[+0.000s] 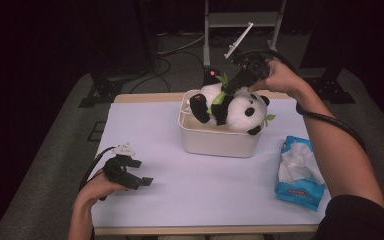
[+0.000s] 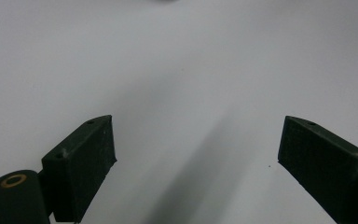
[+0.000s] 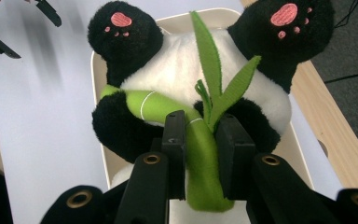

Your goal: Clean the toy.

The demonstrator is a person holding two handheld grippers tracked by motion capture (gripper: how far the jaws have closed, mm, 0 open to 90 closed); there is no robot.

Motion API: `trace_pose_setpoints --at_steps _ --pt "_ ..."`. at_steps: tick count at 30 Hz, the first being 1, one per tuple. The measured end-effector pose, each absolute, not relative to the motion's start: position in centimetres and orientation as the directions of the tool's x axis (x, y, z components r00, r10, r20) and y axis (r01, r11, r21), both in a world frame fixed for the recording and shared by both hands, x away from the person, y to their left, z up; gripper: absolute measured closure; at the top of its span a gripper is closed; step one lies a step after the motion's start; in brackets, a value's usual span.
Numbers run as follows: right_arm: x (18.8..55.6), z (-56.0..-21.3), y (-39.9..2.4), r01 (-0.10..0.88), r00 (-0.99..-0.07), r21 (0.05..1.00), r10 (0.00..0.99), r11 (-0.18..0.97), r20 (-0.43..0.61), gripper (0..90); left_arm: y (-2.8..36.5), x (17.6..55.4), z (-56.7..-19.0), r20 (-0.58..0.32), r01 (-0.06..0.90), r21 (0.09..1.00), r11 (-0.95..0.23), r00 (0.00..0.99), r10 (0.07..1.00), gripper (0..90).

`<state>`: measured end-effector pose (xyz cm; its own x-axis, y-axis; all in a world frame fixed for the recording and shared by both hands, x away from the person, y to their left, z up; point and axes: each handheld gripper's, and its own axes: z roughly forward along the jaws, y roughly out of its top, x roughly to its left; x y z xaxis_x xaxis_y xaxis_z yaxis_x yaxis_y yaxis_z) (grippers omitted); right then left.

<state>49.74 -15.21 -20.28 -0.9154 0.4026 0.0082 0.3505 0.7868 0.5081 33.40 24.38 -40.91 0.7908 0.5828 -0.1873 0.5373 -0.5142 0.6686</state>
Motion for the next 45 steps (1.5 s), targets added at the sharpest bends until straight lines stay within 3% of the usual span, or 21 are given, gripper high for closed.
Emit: trace_pose_setpoints --at_steps 29,45 --pt "51.0 -23.2 -13.7 0.369 -0.913 0.488 0.408 0.791 0.03 74.3 24.6 33.4 -41.2 -0.2 0.544 0.669 -0.506 0.788 0.583 10.0" --pt "51.6 -22.6 -13.5 0.371 -0.908 0.482 0.419 0.794 0.009 74.3 24.6 33.5 -41.2 -0.202 0.545 0.669 -0.505 0.787 0.583 9.4"
